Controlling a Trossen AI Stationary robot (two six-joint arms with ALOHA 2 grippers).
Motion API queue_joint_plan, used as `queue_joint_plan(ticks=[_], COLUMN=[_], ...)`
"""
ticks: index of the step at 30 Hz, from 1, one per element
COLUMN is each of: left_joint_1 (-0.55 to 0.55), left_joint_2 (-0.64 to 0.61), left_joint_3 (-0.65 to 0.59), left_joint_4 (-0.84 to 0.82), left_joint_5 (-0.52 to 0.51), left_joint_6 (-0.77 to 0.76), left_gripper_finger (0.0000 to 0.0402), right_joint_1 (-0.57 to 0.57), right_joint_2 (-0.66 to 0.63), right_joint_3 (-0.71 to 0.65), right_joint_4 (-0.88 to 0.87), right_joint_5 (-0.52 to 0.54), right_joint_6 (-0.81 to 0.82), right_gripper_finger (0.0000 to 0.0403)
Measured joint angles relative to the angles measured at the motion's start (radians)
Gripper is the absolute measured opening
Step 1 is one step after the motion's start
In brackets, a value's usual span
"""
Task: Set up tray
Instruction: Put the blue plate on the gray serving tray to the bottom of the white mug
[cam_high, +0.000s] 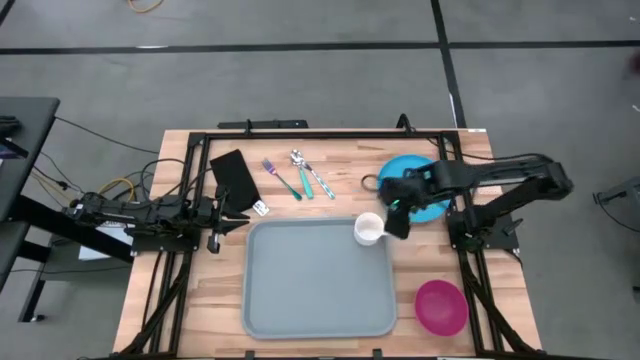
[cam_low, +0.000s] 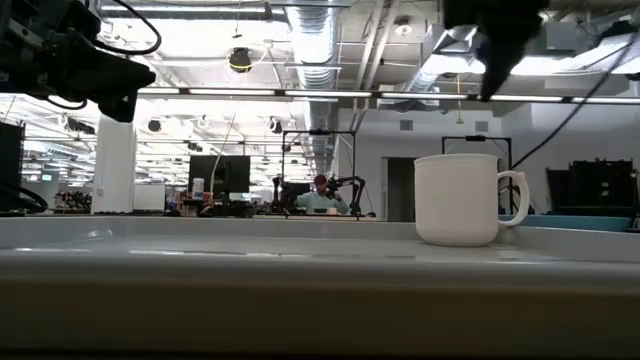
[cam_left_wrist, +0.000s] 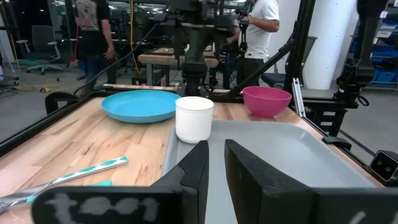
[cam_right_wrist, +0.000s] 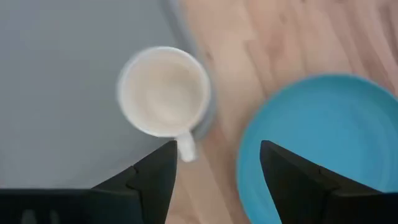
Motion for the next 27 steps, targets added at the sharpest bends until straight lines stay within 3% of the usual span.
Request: queue_joint_plan(ticks=[5,13,27], left_joint_1=[0.0,0.0,0.0], left_joint_2=[0.0,0.0,0.0], left_joint_3=[0.0,0.0,0.0], left_joint_4=[0.0,0.0,0.0], left_joint_5=[0.0,0.0,0.0], left_joint_6=[0.0,0.0,0.0], left_gripper_finger=[0.004,0.004,0.004], right_joint_1=[-0.04,-0.039,-0.074], right_joint_2=[-0.124,-0.114,-0.043], right_joint_3=[-0.196,-0.386,-0.494], right_joint_4=[0.001,0.022,0.152], right_joint_5=[-0.003,-0.017,-0.033], right_joint_6=[0.034,-0.004,-0.14], right_gripper_finger=[0.0212,0.0202,0.0191])
